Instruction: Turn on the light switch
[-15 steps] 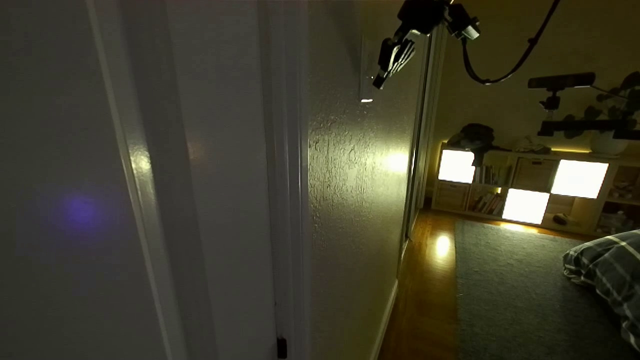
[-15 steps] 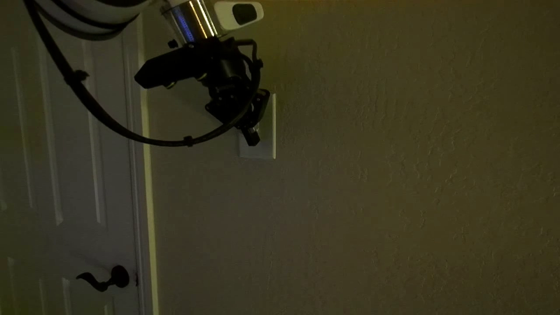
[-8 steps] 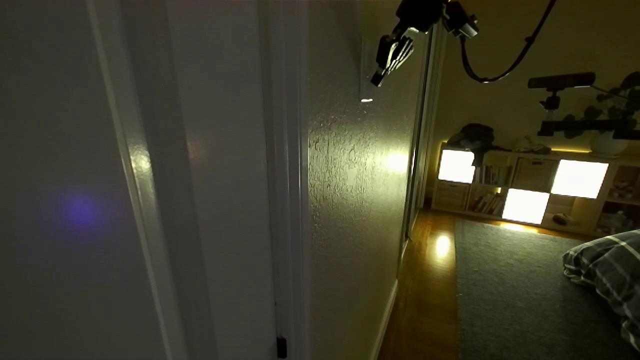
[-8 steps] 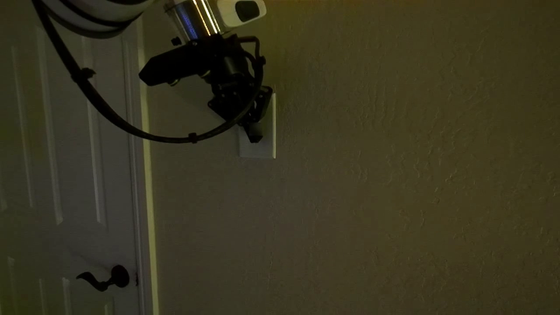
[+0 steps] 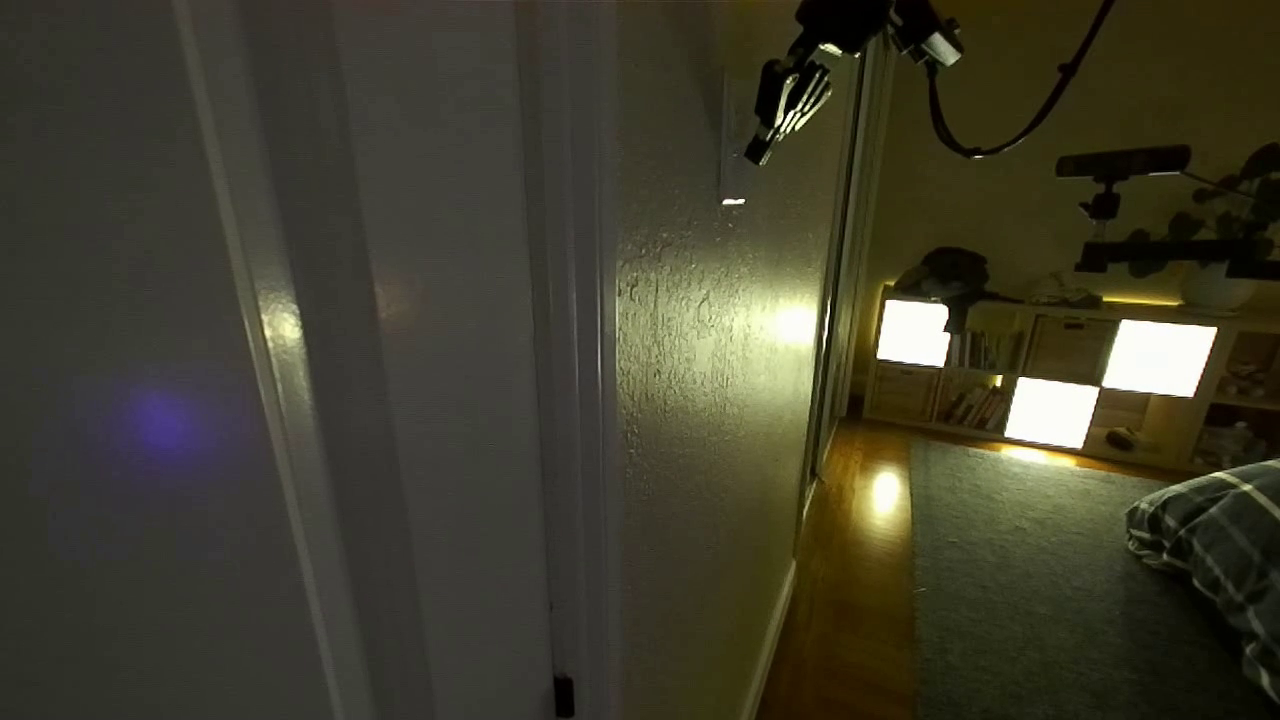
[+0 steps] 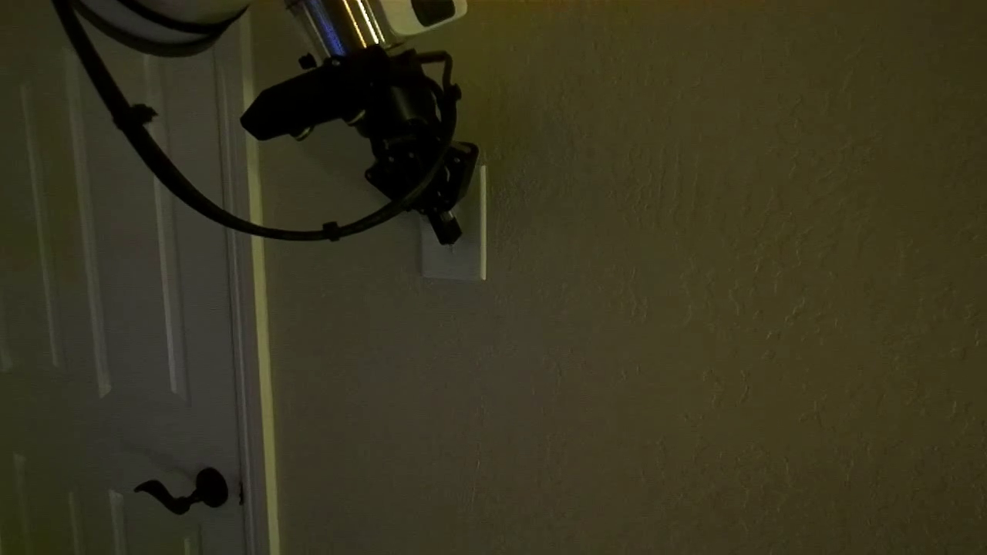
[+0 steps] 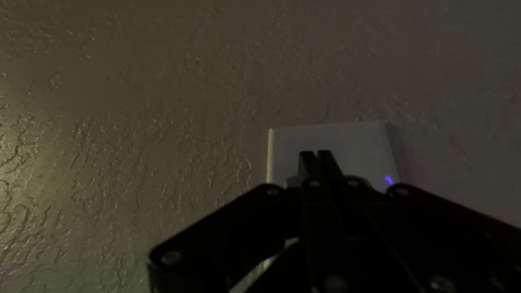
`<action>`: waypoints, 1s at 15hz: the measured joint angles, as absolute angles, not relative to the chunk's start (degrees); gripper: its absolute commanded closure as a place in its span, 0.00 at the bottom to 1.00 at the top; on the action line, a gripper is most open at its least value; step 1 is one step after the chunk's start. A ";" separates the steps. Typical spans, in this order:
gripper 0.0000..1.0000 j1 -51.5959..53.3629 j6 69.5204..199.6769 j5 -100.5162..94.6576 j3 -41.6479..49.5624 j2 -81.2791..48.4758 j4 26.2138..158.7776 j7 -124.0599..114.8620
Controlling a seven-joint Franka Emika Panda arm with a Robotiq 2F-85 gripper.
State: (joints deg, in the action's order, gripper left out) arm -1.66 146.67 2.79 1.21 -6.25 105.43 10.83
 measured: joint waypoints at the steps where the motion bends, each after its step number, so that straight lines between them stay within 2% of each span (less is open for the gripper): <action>1: 0.95 -1.66 146.66 2.56 1.23 -6.13 105.01 10.31; 7: 0.95 -1.66 144.55 -1.02 1.48 -5.83 103.54 7.47; 15: 0.95 -1.66 127.65 -4.81 1.56 -4.67 105.92 4.61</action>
